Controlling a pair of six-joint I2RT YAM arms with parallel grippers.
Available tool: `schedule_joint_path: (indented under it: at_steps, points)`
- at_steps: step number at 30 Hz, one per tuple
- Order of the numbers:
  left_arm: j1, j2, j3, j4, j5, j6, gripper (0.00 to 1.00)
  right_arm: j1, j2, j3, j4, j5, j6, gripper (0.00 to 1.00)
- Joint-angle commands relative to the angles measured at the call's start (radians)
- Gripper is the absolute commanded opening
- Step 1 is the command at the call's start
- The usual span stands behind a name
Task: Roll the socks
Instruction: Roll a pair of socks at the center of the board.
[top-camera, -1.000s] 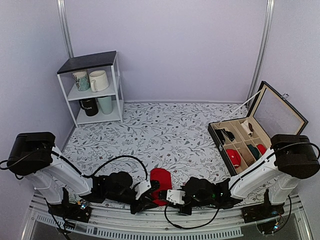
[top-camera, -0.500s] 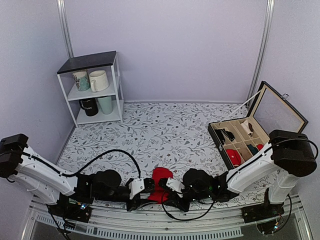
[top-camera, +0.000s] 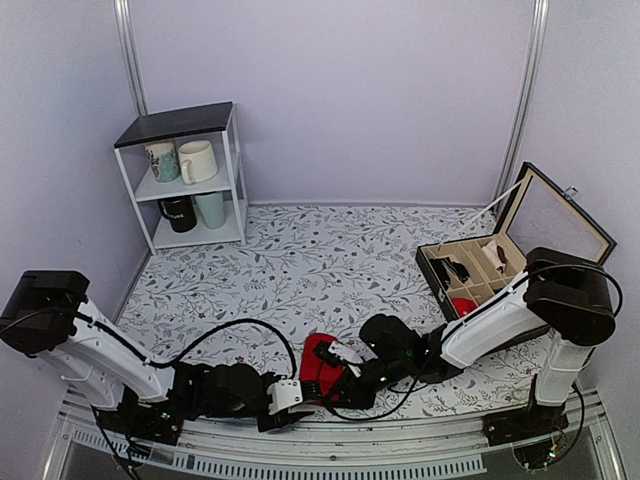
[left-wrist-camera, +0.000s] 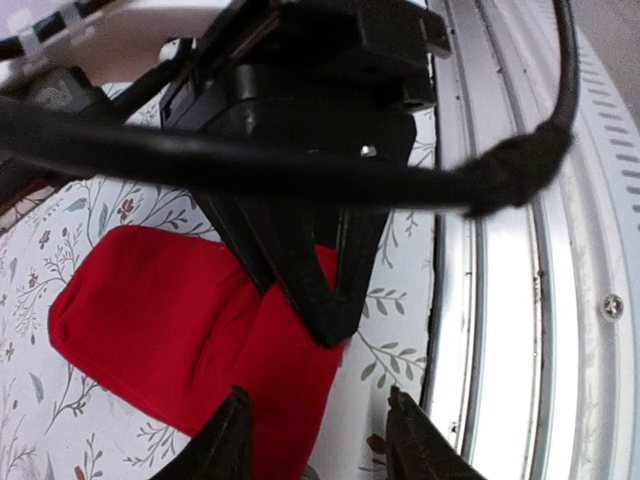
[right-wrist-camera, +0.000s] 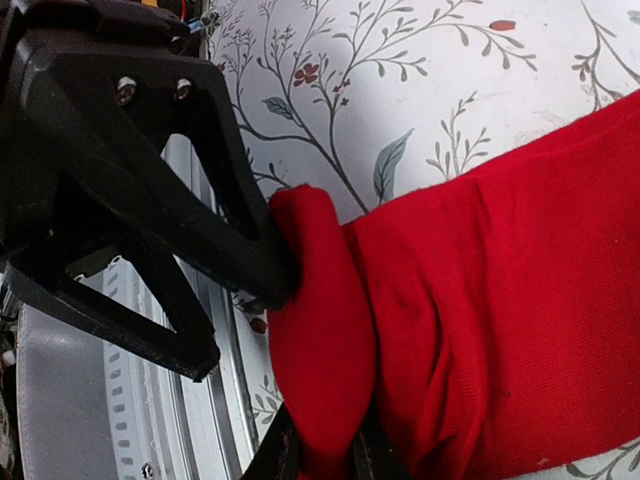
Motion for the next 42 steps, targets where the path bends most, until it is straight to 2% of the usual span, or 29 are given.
schedule_joint_path:
  at_steps: [1,9,14,21,25,26,28,32,34,37,42]
  points:
    - [-0.015,0.028,-0.007,0.053,-0.074,0.023,0.46,0.001,0.079,-0.051,-0.252,-0.038,0.010,0.15]
    - [-0.020,0.115,0.014,0.047,-0.097,0.003,0.46,-0.012,0.094,-0.047,-0.273,-0.075,0.000,0.15]
    - [-0.024,0.158,0.029,0.029,-0.097,-0.020,0.42,-0.020,0.095,-0.050,-0.274,-0.103,-0.004,0.15]
    - [-0.025,0.177,0.029,0.024,-0.072,-0.046,0.15,-0.022,0.071,-0.058,-0.273,-0.175,-0.036,0.16]
    - [-0.024,0.194,0.038,0.006,-0.053,-0.063,0.05,-0.021,0.042,-0.059,-0.283,-0.174,-0.054,0.20]
    - [-0.024,0.197,0.044,-0.005,-0.051,-0.071,0.00,-0.023,0.033,-0.059,-0.285,-0.163,-0.056,0.21]
    - [-0.024,0.198,0.052,-0.025,-0.043,-0.093,0.00,-0.024,0.007,-0.057,-0.289,-0.135,-0.058,0.24]
    - [-0.013,0.180,0.055,-0.062,0.012,-0.163,0.00,-0.024,-0.112,-0.081,-0.265,0.013,-0.052,0.37]
    - [0.003,0.175,0.060,-0.090,0.052,-0.198,0.00,-0.024,-0.213,-0.124,-0.218,0.114,-0.046,0.42]
    - [0.025,0.185,0.080,-0.147,0.121,-0.238,0.00,-0.022,-0.386,-0.207,-0.124,0.220,-0.059,0.45]
    - [0.058,0.219,0.137,-0.256,0.203,-0.284,0.00,0.049,-0.554,-0.336,0.026,0.377,-0.195,0.52]
